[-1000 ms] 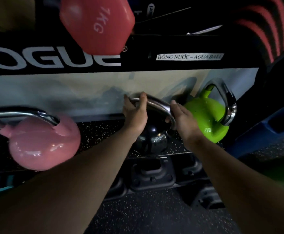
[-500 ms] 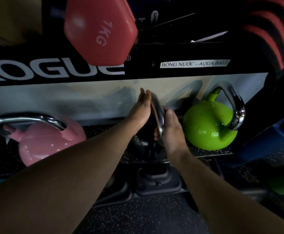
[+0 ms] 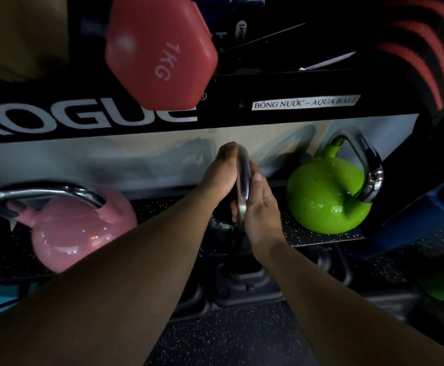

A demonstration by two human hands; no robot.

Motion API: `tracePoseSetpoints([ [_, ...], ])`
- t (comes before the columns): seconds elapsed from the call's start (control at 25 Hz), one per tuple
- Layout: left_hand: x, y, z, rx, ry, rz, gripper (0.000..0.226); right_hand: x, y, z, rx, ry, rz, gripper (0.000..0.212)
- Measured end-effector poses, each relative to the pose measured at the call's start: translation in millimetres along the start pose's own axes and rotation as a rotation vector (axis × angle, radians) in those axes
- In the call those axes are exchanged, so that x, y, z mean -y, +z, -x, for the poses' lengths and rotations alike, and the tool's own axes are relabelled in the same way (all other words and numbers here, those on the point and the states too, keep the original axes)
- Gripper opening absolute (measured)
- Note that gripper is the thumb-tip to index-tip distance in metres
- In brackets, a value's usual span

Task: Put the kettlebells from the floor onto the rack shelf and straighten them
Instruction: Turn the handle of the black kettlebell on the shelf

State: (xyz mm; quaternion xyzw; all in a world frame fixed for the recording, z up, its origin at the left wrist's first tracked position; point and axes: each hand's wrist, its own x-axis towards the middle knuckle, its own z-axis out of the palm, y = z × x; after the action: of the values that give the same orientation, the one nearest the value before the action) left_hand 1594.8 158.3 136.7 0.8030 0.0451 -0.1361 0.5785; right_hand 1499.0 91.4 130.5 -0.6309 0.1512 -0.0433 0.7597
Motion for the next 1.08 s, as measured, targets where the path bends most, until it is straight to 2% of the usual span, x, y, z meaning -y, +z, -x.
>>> tracePoseSetpoints([
  [0.28,2,-2,0,-0.006,0.016,-0.033,0.054,-2,1,-4,0.016,0.035,-0.123,0.042],
  [0.56,5,-5,-9,-0.040,0.068,-0.176,0.051,-3,-1,-5,0.029,0.025,-0.060,0.042],
  [0.72,5,-4,-7,-0.014,0.055,-0.182,0.056,-5,-7,-5,0.025,-0.043,0.088,0.060],
  [0.8,2,-7,0,-0.001,0.026,-0.206,0.061,-1,-10,-4,0.028,-0.026,0.112,0.058],
  [0.84,2,-12,6,-0.026,0.030,-0.285,0.063,2,-10,-3,0.043,-0.026,0.118,0.054],
  [0.92,6,-30,24,-0.124,0.087,-0.591,0.060,8,-11,-3,0.055,-0.038,0.197,0.040],
  [1.0,17,-55,45,-0.200,0.220,-0.889,0.054,15,-15,-5,-0.027,-0.100,0.436,0.027],
  [1.08,29,-86,61,-0.236,0.332,-1.029,0.050,25,-13,-5,-0.143,-0.233,0.748,0.028],
])
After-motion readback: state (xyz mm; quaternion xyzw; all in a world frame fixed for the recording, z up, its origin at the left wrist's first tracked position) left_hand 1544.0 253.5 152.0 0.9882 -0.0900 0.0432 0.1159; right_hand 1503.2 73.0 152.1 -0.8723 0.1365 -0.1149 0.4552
